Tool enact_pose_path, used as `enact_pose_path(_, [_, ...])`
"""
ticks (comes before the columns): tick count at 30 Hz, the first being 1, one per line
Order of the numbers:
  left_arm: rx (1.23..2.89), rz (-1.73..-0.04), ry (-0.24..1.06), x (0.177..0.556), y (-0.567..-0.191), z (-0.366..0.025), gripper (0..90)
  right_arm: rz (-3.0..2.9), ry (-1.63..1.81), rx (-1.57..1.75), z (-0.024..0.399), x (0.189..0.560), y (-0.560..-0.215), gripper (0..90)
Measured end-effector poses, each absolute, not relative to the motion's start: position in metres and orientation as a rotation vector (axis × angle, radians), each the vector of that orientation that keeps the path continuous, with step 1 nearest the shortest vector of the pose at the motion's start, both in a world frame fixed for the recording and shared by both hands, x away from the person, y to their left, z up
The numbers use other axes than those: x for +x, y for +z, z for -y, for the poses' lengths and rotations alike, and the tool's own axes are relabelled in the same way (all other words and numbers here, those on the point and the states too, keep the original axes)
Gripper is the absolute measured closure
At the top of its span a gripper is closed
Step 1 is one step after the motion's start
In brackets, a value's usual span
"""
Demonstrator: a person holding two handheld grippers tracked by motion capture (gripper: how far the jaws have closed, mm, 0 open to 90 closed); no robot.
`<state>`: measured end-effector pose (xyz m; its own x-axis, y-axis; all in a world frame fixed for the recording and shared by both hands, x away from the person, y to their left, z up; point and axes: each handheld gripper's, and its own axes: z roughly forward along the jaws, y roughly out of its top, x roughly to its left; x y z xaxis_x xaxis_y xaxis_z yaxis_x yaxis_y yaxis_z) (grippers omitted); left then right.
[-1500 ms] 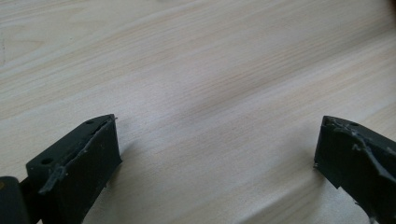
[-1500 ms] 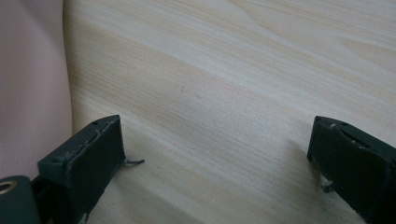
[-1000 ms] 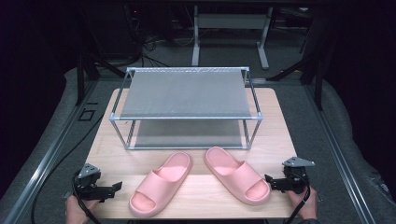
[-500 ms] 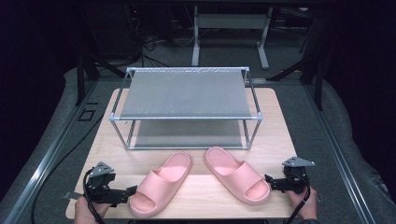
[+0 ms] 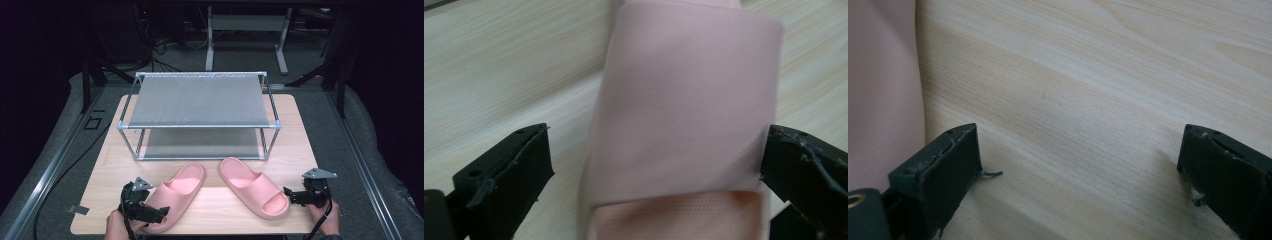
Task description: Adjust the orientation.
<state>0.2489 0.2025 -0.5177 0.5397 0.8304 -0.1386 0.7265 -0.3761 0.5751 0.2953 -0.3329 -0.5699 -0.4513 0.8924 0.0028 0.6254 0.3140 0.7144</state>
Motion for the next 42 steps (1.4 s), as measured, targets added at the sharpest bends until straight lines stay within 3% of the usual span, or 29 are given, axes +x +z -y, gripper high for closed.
enact_pose_path(20, [2.18, -1.385, 0.358, 0.287, -0.512, -0.234, 1.3, -2.19, 0.924, 1.352, 0.333, 0.295, -0.57, 3.4])
enact_pose_path(23, [2.156, -1.423, 0.37, 0.292, -0.508, -0.237, 5.2, -2.191, 0.923, 1.352, 0.333, 0.295, -0.57, 3.3])
enact_pose_path(29, [2.106, -1.368, 0.353, 0.283, -0.487, -0.212, 5.3, -2.191, 0.924, 1.351, 0.333, 0.295, -0.57, 3.3])
enact_pose_path(34, [2.162, -1.346, 0.346, 0.284, -0.488, -0.185, 5.3, -2.19, 0.925, 1.352, 0.333, 0.295, -0.57, 3.4])
enact_pose_path(42, [2.176, -1.374, 0.307, 0.286, -0.496, -0.188, 7.9, -2.193, 0.93, 1.347, 0.333, 0.295, -0.57, 4.0])
